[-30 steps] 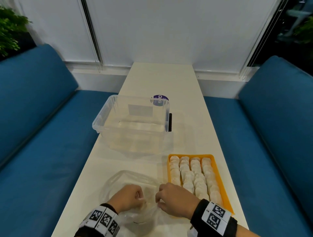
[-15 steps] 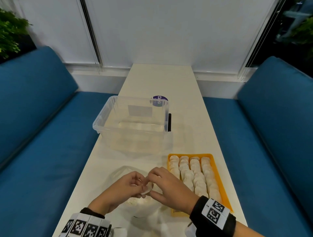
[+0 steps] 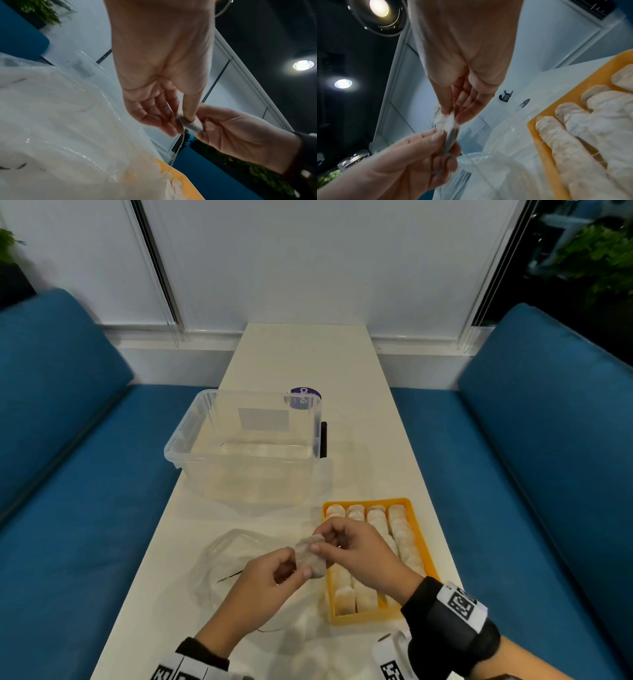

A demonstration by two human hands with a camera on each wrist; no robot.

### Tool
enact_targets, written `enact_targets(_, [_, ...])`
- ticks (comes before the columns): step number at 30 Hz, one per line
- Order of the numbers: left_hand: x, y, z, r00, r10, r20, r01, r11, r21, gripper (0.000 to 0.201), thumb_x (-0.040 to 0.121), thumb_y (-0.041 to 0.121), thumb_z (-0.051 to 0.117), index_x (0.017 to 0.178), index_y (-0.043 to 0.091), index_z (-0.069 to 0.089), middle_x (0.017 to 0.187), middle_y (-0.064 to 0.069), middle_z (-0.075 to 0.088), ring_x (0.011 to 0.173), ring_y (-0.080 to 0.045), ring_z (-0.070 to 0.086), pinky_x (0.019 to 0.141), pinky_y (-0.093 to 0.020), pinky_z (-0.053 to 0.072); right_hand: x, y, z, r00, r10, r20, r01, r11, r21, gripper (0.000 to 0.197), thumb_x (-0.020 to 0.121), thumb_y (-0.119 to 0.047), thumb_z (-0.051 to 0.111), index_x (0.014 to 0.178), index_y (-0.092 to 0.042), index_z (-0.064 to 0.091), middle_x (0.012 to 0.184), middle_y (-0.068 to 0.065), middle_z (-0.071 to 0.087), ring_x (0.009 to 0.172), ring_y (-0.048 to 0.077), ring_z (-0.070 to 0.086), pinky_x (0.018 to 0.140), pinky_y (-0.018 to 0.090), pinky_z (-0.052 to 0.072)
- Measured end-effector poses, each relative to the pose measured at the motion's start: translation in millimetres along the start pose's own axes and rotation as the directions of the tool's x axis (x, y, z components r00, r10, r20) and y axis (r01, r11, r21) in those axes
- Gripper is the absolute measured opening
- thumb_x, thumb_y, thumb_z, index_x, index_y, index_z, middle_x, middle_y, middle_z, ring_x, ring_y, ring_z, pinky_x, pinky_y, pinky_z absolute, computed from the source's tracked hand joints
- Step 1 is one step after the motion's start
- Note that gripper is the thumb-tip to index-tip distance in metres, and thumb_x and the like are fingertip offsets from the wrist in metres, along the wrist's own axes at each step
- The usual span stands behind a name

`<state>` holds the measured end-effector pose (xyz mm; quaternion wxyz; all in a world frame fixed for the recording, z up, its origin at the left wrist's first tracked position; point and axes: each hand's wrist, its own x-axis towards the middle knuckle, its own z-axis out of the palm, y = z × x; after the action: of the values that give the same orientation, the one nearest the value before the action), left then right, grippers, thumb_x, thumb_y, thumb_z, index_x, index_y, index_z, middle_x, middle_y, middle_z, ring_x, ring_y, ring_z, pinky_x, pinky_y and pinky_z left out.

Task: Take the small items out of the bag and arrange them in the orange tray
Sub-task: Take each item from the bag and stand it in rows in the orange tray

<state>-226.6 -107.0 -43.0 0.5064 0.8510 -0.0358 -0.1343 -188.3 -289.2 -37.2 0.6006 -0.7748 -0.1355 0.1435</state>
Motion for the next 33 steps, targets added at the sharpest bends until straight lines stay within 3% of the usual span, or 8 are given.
enact_targets(4, [3.5,-2.4,8.5,0.999,0.002,0.043,-0.002,1.0,-0.006,0.003,0.086,0.026,0.065,0.084,0.025,0.066,0.082,0.0,0.068,0.073,-0.006,0.061,0.07,-0.017,0.047,-9.8,-0.1,-28.8,0.999,0.033,-0.022,-0.034,0.997,-0.064,0.013,0.085,-0.008,0.067,0.082,-0.02,0.063,0.077,-0.004,0.061,0.068,0.005,0.056,0.063,0.018,0.051])
enact_targets(6, [1.7,-7.9,6.1,0.998,-0.027,0.059,0.024,0.999,0.045,0.004,0.087,0.028,0.062,0.087,0.028,0.066,0.086,0.003,0.068,0.08,-0.001,0.061,0.07,-0.011,0.047,-15.5,6.4,-47.7,0.996,0.071,-0.058,-0.078,0.987,-0.142,0.014,0.086,-0.008,0.066,0.082,-0.021,0.062,0.079,-0.004,0.06,0.07,0.008,0.056,0.064,0.019,0.051])
enact_targets(12, [-15.4,-40.2,-21.0,0.978,-0.206,0.044,0.204,0.978,0.051,0.012,0.088,0.031,0.06,0.084,0.038,0.067,0.094,0.007,0.067,0.088,-0.01,0.064,0.074,-0.017,0.046,-37.1,36.7,-90.2,0.958,0.274,-0.081,-0.28,0.849,-0.448,0.015,0.091,-0.015,0.059,0.087,-0.028,0.056,0.083,-0.009,0.06,0.073,0.009,0.058,0.069,0.017,0.049])
enact_targets(18, [-36.7,-61.3,-36.1,0.948,-0.309,-0.074,0.308,0.951,-0.033,0.009,0.091,0.02,0.056,0.092,0.021,0.065,0.096,-0.002,0.069,0.088,-0.015,0.065,0.074,-0.023,0.046,-43.2,58.8,-95.0,0.889,0.459,0.016,-0.357,0.712,-0.605,0.019,0.092,-0.017,0.057,0.11,-0.02,0.061,0.086,-0.016,0.053,0.074,0.003,0.054,0.061,0.009,0.041])
enact_targets(21, [-42.4,-63.0,-37.8,0.94,-0.325,-0.105,0.319,0.945,-0.074,0.009,0.09,0.019,0.057,0.09,0.019,0.066,0.092,-0.003,0.07,0.086,-0.017,0.066,0.078,-0.03,0.047,-40.1,65.9,-91.0,0.851,0.522,0.054,-0.393,0.702,-0.595,0.017,0.091,-0.016,0.057,0.108,-0.019,0.06,0.088,-0.007,0.055,0.07,0.006,0.055,0.059,0.011,0.045])
enact_targets(24, [-45.1,-58.9,-36.8,0.938,-0.322,-0.13,0.311,0.946,-0.097,0.009,0.09,0.018,0.057,0.09,0.019,0.066,0.09,-0.003,0.07,0.086,-0.018,0.066,0.079,-0.032,0.047,-37.6,70.9,-87.6,0.815,0.572,0.093,-0.422,0.696,-0.58,0.015,0.092,-0.013,0.056,0.105,-0.02,0.058,0.081,-0.008,0.051,0.06,0.007,0.056,0.058,0.015,0.05])
enact_targets(28, [-46.1,-53.1,-36.1,0.938,-0.305,-0.168,0.291,0.951,-0.102,0.011,0.091,0.017,0.055,0.09,0.018,0.066,0.088,-0.001,0.071,0.084,-0.018,0.066,0.076,-0.029,0.047,-35.8,74.2,-83.1,0.835,0.545,0.068,-0.367,0.646,-0.67,0.018,0.091,-0.015,0.056,0.109,-0.017,0.06,0.082,-0.008,0.051,0.066,0.007,0.053,0.054,0.011,0.041])
enact_targets(33, [-45.6,-47.2,-36.3,0.941,-0.274,-0.199,0.268,0.962,-0.055,0.008,0.089,0.017,0.059,0.087,0.02,0.066,0.09,-0.001,0.069,0.084,-0.018,0.063,0.069,-0.022,0.047,-35.9,77.9,-78.7,0.88,0.474,0.013,-0.314,0.602,-0.734,0.014,0.091,-0.019,0.055,0.104,-0.018,0.059,0.095,-0.004,0.053,0.086,0.013,0.052,0.067,0.014,0.039])
